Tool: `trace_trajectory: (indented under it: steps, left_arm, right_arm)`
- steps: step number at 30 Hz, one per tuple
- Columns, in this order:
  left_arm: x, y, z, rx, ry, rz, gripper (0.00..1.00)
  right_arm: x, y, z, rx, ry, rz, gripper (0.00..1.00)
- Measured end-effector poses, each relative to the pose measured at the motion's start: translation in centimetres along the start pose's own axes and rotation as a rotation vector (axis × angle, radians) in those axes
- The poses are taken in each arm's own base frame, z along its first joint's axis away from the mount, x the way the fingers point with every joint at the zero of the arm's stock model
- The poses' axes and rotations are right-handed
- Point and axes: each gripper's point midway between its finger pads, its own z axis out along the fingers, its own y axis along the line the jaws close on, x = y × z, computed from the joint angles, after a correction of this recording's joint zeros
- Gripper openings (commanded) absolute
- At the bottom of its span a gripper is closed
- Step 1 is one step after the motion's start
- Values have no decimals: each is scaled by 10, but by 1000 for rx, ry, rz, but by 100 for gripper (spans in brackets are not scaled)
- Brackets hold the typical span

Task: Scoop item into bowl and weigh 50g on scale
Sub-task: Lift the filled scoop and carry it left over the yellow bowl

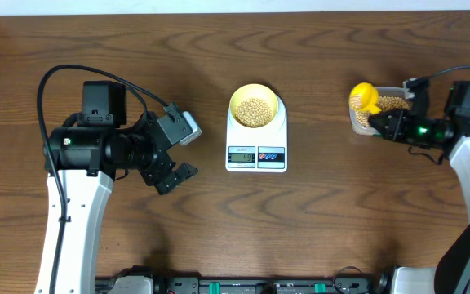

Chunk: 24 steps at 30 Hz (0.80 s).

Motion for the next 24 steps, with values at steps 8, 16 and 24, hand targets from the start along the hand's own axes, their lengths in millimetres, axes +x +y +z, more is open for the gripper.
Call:
trace_trajectory:
  steps: [8,16,24]
  left_arm:
    - [0,0,0,0,0,0,98]
    - [0,0,0,0,0,0,98]
    - [0,0,0,0,0,0,98]
  right_arm:
    - [0,61,36,-119,27,-104,1]
    - [5,139,69,-259,19,-257,1]
    - [31,165,95,-200,59,-349,1]
